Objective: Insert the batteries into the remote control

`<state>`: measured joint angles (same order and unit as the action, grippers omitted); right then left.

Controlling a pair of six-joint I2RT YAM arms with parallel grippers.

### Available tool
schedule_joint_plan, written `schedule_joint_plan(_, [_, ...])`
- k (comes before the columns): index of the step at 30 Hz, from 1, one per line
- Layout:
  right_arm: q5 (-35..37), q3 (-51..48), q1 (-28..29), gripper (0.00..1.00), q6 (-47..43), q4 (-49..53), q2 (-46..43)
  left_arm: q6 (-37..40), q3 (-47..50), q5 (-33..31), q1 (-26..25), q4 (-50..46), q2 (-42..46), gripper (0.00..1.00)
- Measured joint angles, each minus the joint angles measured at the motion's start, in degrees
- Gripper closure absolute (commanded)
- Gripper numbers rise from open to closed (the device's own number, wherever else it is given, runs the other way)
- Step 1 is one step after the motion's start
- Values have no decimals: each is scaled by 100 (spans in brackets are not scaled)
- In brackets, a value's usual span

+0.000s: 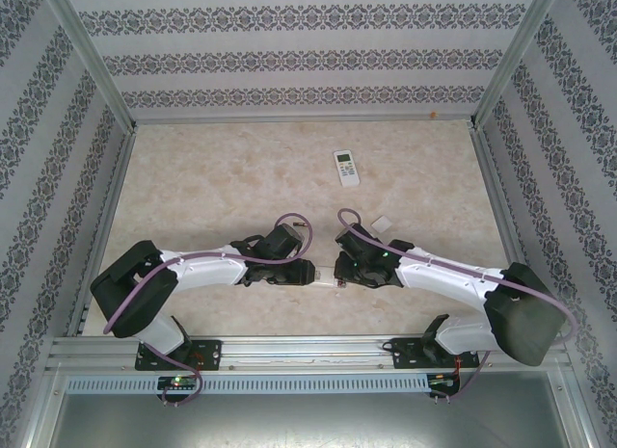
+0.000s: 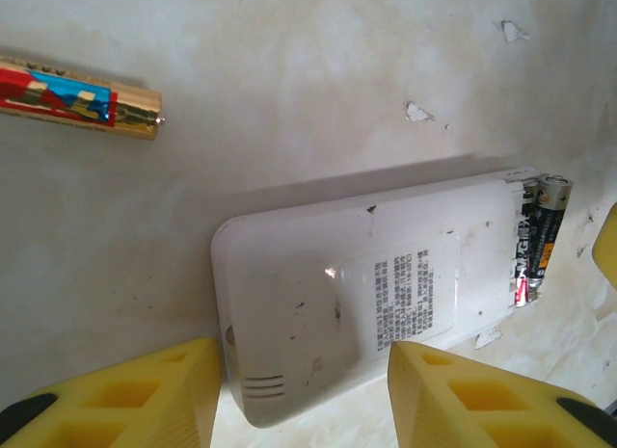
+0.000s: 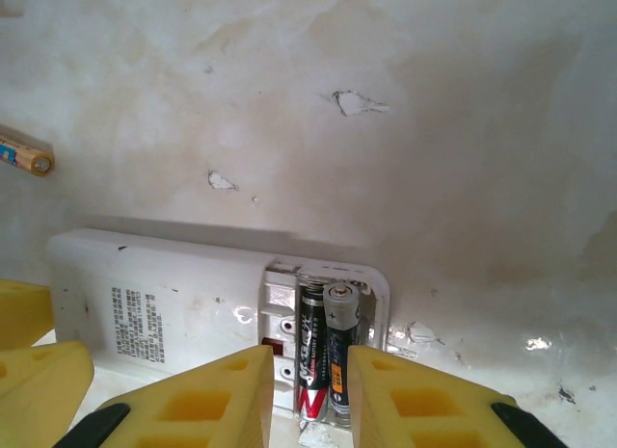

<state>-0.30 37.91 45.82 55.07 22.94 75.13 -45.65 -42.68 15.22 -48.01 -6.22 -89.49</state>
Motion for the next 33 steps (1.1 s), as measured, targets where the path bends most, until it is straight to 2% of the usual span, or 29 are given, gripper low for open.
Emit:
schedule_joint_plan(9, [9, 61, -146, 81, -103, 0, 125, 238, -157, -385, 0, -306, 164, 52])
schedule_joint_plan(19, [7, 101, -146, 85, -144, -35, 448, 321, -173, -501, 0, -367, 168, 52])
schedule_joint_plan(33, [87, 101, -55, 87, -122, -85, 485, 326, -343, -778, 0, -455, 122, 52])
